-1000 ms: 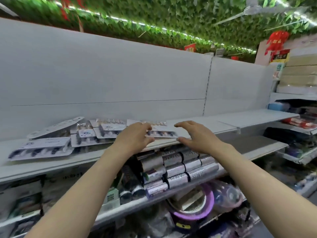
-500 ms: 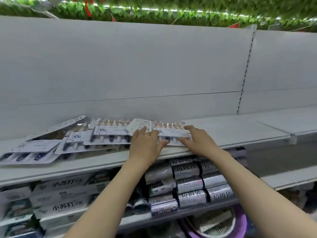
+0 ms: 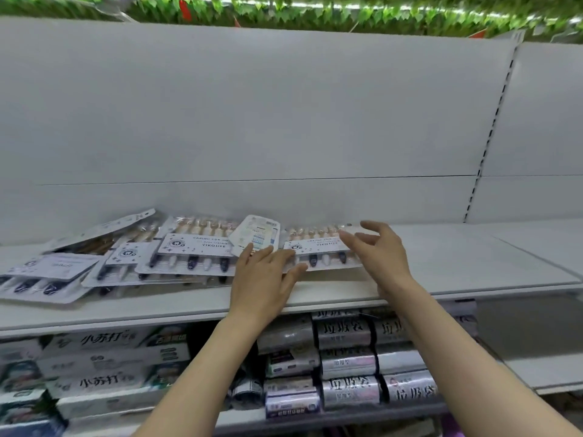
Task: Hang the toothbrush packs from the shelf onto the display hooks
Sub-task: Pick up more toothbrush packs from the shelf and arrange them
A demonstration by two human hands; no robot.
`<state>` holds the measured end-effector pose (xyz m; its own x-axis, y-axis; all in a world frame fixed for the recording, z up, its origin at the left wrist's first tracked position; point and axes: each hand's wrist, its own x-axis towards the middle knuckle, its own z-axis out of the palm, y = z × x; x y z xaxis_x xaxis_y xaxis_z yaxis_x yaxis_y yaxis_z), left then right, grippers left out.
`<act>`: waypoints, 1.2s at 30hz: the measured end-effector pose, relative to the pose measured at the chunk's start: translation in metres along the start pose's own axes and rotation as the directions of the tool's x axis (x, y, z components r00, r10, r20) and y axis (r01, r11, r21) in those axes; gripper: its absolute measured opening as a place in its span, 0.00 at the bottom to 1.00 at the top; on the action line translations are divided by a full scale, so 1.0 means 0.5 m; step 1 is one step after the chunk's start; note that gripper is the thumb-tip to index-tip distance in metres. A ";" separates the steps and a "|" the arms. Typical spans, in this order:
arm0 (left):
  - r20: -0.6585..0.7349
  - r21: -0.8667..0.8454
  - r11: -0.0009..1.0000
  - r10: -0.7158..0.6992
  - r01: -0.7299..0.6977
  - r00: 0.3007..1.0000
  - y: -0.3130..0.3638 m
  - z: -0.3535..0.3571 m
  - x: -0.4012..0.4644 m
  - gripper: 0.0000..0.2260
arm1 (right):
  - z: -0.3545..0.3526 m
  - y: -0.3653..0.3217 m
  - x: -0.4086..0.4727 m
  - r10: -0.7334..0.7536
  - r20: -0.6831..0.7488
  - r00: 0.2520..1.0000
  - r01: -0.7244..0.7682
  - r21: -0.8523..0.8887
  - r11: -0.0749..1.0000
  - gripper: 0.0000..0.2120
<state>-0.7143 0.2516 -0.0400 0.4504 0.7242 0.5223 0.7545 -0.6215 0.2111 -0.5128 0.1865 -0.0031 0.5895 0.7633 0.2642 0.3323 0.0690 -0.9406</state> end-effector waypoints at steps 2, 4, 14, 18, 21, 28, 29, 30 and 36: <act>-0.006 -0.003 1.000 -0.005 0.005 1.000 0.004 0.003 -0.001 0.22 | -0.003 -0.006 0.021 0.029 -0.092 0.995 -0.022 0.074 0.997 0.30; -0.014 -0.005 1.000 -0.008 0.008 1.000 0.005 0.003 -0.003 0.22 | -0.003 -0.005 0.040 0.082 -0.140 0.987 -0.069 0.097 0.993 0.31; -0.229 -0.035 0.999 -0.034 0.027 0.973 -0.008 0.012 -0.001 0.30 | -0.003 0.048 0.057 0.202 0.008 0.979 -0.188 0.400 0.897 0.25; -0.267 0.076 0.964 -0.226 0.254 0.937 -0.021 0.002 0.017 0.34 | -0.007 0.069 0.054 0.094 -0.052 0.994 -0.063 0.430 0.901 0.13; -0.176 0.074 0.941 -0.314 0.330 0.933 -0.028 0.000 0.019 0.35 | -0.002 0.075 0.056 0.055 -0.045 0.997 -0.031 0.425 0.905 0.14; -0.323 -0.131 0.948 -0.317 0.290 0.892 -0.024 0.000 0.016 0.21 | -0.003 0.085 0.063 0.037 -0.055 0.998 -0.009 0.439 0.899 0.14; -0.326 -0.159 0.947 -0.317 0.279 0.891 -0.025 0.001 0.015 0.19 | -0.004 0.085 0.062 0.030 -0.062 0.998 0.001 0.446 0.895 0.14; -0.331 -0.185 0.946 -0.313 0.264 0.890 -0.026 0.002 0.014 0.17 | -0.005 0.084 0.060 0.025 -0.070 0.997 0.010 0.453 0.891 0.14; -0.374 -0.329 0.928 -0.300 0.177 0.878 -0.031 -0.014 0.027 0.09 | -0.010 0.072 0.046 -0.006 -0.117 0.993 0.065 0.507 0.859 0.14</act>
<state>-0.7234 0.2688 -0.0304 -0.0090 0.7102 0.7039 0.6226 -0.5469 0.5598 -0.4838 0.2035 -0.0296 0.6696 0.6823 0.2934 -0.0491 0.4349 -0.8991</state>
